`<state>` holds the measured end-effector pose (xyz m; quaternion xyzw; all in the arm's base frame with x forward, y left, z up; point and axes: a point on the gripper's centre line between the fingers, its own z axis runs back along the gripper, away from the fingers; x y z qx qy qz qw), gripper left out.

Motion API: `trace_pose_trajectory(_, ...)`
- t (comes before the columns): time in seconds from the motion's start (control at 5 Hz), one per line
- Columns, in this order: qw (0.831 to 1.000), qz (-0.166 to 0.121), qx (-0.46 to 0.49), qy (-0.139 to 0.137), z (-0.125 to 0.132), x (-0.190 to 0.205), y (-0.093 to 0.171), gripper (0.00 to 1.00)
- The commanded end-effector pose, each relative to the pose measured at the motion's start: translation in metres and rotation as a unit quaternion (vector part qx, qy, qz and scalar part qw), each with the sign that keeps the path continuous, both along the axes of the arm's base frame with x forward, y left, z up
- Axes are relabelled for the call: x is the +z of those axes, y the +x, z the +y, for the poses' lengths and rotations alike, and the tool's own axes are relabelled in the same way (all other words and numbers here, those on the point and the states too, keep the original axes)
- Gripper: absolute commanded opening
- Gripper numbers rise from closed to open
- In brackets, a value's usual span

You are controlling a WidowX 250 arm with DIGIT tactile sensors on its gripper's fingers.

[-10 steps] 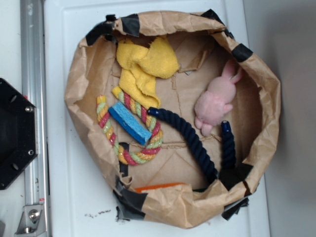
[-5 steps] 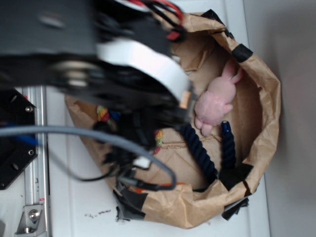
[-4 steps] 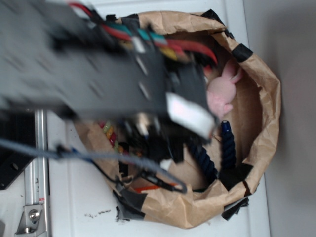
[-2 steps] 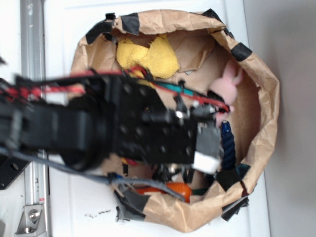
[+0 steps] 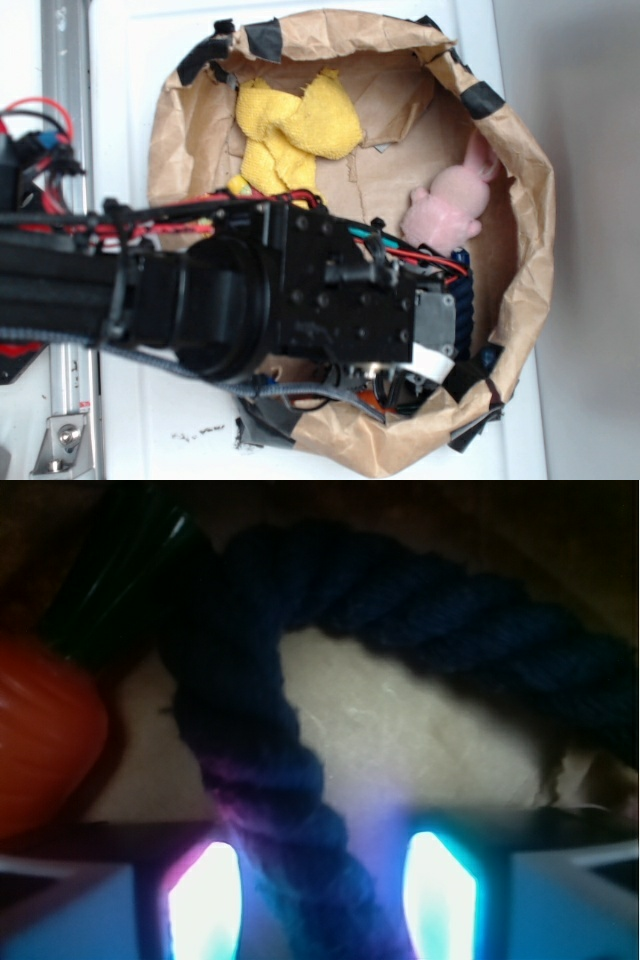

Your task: Grab the blue rope.

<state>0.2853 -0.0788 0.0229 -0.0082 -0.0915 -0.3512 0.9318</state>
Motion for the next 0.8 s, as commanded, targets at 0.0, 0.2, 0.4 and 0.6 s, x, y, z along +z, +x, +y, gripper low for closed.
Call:
trace_pose_trajectory(0.0,0.989,-0.047,0.143,-0.001,0.014,0.057,0.002,0.0)
trace_pose_trajectory(0.2,0.96,-0.092,0.265,-0.022,0.054,0.106,-0.011,0.0)
trace_pose_trajectory(0.4,0.923,-0.074,0.377,-0.031,0.059,0.154,-0.03,0.0)
trace_pose_trajectory(0.6,0.915,-0.058,0.399,-0.031,0.056,0.167,-0.03,0.0)
